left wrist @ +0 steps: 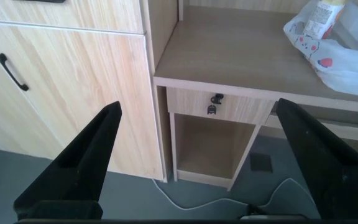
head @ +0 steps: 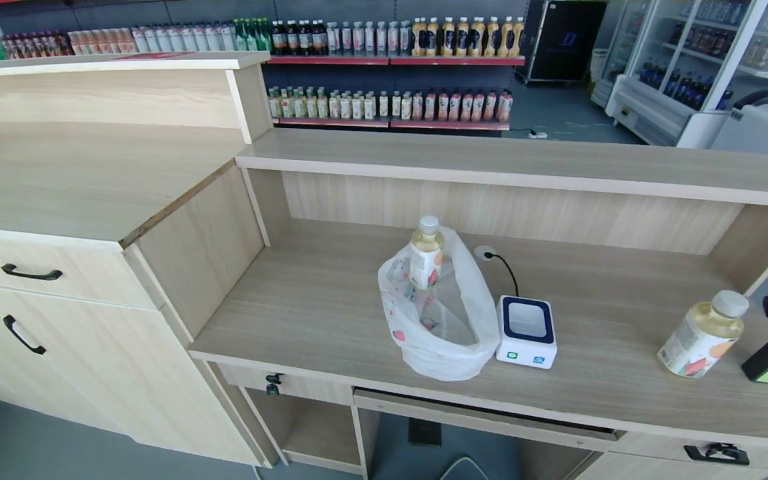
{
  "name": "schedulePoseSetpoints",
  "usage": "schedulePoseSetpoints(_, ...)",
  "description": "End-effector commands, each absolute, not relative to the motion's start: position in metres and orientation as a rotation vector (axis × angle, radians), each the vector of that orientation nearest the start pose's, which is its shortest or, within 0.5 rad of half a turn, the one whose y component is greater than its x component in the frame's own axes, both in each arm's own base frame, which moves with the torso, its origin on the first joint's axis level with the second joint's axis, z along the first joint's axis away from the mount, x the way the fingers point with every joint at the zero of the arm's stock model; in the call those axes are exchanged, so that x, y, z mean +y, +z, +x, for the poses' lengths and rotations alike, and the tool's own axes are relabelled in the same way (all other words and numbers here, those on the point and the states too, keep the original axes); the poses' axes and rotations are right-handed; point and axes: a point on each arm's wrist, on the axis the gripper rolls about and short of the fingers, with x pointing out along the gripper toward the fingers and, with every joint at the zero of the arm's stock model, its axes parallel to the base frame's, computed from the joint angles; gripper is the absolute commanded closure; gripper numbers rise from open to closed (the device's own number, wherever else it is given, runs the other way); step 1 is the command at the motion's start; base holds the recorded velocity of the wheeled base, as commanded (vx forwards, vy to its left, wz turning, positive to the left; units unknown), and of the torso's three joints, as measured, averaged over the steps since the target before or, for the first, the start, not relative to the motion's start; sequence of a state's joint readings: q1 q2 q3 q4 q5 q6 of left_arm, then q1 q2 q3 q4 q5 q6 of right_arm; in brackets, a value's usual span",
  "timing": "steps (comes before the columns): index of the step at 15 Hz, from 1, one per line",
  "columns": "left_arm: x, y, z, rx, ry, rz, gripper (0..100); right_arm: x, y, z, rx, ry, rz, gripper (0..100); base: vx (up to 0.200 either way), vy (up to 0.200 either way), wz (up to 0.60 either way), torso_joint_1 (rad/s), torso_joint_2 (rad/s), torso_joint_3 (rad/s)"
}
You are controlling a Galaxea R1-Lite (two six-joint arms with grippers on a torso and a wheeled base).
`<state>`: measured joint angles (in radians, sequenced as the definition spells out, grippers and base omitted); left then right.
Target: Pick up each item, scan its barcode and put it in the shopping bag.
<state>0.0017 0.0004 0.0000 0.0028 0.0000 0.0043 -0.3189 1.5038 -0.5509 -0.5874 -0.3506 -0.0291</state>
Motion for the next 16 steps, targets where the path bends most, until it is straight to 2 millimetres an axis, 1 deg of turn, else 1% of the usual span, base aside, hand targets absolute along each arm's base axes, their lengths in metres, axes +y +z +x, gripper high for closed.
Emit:
schedulePoseSetpoints(1, 0.0, 0.075, -0.023, 0.003, 0.002, 0.005, 0, -0.088, 0.134, 0.228, 0.498, -0.648, -0.015, 0, 0.0, 0.0, 0.0, 0.0, 0.0, 0.0)
schedulePoseSetpoints(3, 0.0, 0.075, -0.023, 0.003, 0.002, 0.005, 0, -0.09, 0.122, 0.24, 0.495, -0.618, 0.001, 0, 0.0, 0.0, 0.0, 0.0, 0.0, 0.0)
schedulePoseSetpoints(4, 0.0, 0.075, -0.023, 0.003, 0.002, 0.005, 0, -0.09, 0.12, 0.243, 0.494, -0.603, 0.0, 0, 0.0, 0.0, 0.0, 0.0, 0.0, 0.0)
schedulePoseSetpoints(6, 0.0, 0.075, -0.023, 0.003, 0.002, 0.005, 0, -0.089, 0.109, 0.255, 0.499, -0.569, -0.021, 0, 0.0, 0.0, 0.0, 0.0, 0.0, 0.0)
schedulePoseSetpoints(9, 0.0, 0.075, -0.023, 0.003, 0.002, 0.005, 0, -0.089, 0.097, 0.264, 0.514, -0.544, -0.069, 0, 0.0, 0.0, 0.0, 0.0, 0.0, 0.0)
schedulePoseSetpoints(13, 0.0, 0.075, -0.023, 0.003, 0.002, 0.003, 0, -0.085, 0.087, 0.269, 0.53, -0.514, -0.114, 0, 0.0, 0.0, 0.0, 0.0, 0.0, 0.0)
schedulePoseSetpoints(16, 0.0, 0.075, -0.023, 0.003, 0.002, 0.005, 0, -0.083, 0.082, 0.268, 0.544, -0.506, -0.123, 0, 0.0, 0.0, 0.0, 0.0, 0.0, 0.0)
